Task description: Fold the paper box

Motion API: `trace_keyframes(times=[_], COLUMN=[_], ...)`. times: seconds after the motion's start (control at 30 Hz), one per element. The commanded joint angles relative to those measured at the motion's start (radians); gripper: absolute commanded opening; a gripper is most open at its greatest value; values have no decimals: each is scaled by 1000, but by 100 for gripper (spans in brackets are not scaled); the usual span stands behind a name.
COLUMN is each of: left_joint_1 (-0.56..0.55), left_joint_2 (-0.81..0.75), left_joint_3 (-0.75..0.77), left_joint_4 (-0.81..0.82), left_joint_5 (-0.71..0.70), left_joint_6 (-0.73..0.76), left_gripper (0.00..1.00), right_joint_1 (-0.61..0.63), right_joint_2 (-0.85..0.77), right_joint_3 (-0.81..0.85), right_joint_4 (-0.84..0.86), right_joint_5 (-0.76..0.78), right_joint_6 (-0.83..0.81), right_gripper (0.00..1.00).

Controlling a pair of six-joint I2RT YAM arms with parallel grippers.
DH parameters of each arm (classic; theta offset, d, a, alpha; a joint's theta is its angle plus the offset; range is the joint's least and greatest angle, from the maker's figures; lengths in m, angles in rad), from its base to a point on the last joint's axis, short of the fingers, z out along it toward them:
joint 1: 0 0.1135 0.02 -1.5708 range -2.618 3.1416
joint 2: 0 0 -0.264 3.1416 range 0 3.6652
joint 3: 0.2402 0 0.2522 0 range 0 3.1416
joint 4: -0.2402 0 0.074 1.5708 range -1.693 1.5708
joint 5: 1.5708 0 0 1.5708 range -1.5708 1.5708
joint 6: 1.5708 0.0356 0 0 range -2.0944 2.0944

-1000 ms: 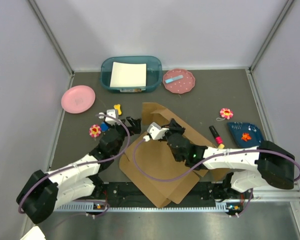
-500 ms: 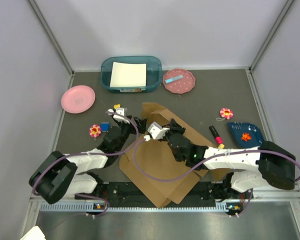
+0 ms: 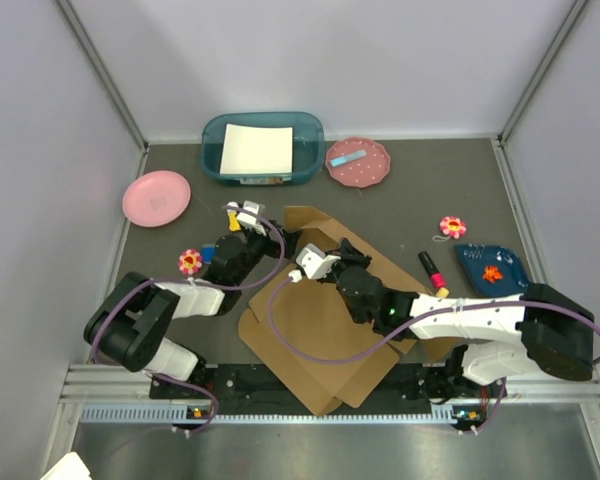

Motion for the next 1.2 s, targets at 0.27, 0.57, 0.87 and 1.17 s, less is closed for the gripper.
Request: trace_keyframes(times=[0.27, 0.57, 0.87, 1.17], left_joint_1=[6, 8, 6, 8], left_joint_2=[26, -130, -159, -97], left_joint_3=[56, 56, 99, 61], left_joint_4=[74, -32, -104, -158], left_joint_5=[162, 191, 276, 198], left_joint_6=[55, 57, 31, 89], left_gripper=[45, 21, 14, 45], right_joint_1=[6, 0, 0, -6], right_joint_2=[9, 11, 34, 16], right_joint_3=[-19, -16, -10, -10], right_joint_4=[-116, -118, -125, -142], right_joint_5=[-48, -47, -41, -39], right_joint_6=[91, 96, 117, 120], right_gripper=[0, 0, 0, 0])
